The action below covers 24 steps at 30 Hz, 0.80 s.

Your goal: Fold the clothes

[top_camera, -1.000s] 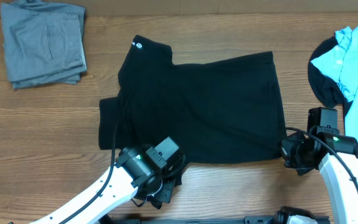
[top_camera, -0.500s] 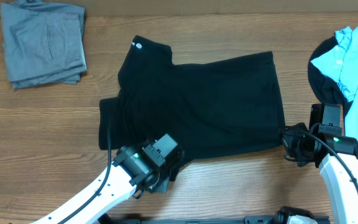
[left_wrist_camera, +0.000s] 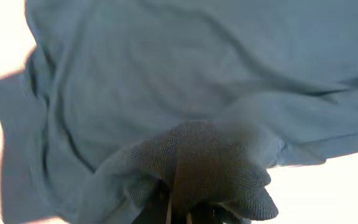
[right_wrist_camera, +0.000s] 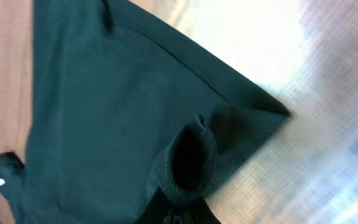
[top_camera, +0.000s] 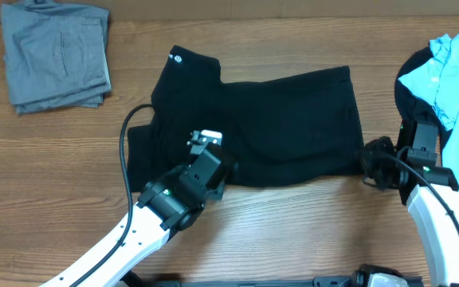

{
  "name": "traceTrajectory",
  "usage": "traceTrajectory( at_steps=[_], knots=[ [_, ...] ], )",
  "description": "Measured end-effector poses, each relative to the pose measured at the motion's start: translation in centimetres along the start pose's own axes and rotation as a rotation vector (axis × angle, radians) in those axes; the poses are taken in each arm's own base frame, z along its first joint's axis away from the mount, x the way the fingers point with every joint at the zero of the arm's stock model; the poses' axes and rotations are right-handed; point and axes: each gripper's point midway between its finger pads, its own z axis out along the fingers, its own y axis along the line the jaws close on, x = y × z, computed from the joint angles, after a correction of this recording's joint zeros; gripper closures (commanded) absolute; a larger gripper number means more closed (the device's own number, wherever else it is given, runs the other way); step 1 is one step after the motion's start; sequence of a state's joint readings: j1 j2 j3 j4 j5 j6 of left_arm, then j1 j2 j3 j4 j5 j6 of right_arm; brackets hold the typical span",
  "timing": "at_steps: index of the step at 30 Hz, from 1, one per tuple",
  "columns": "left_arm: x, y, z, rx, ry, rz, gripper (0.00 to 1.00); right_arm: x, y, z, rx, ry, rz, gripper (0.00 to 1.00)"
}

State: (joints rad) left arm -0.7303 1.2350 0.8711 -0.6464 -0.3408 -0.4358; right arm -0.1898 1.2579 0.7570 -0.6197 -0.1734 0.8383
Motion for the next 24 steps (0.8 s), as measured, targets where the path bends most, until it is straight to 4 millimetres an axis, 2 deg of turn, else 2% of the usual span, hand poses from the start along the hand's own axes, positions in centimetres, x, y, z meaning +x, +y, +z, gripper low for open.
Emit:
traceTrajectory(
  at_steps=[4, 7, 14, 17, 20, 24],
  knots=[
    [-2.4, -0.1, 0.0, -0.003, -0.095, 0.042, 0.93, -0.7, 0.8, 1.2, -0.026, -0.009, -0.002, 0.96],
    [-2.6, 0.5, 0.5, -0.029, -0.095, 0.066, 0.91, -0.8, 0.7, 1.9, -0.018, -0.001, 0.008, 0.96],
    [-1.9, 2.0, 4.9, -0.110, -0.018, 0.106, 0.96, -1.9, 1.7, 3.3, -0.055, -0.028, 0.010, 0.96],
    [-2.0, 3.2, 6.6, -0.141, -0.003, 0.077, 0.96, -2.4, 2.1, 4.0, -0.069, -0.040, 0.009, 0.96],
    [-2.4, 4.8, 7.5, -0.171, -0.002, 0.033, 0.96, -2.9, 2.5, 4.5, -0.087, -0.054, 0.004, 0.96],
    [-2.4, 7.2, 8.2, -0.212, 0.012, -0.016, 0.87, -3.5, 3.1, 4.9, -0.108, -0.075, -0.001, 0.96]
  ],
)
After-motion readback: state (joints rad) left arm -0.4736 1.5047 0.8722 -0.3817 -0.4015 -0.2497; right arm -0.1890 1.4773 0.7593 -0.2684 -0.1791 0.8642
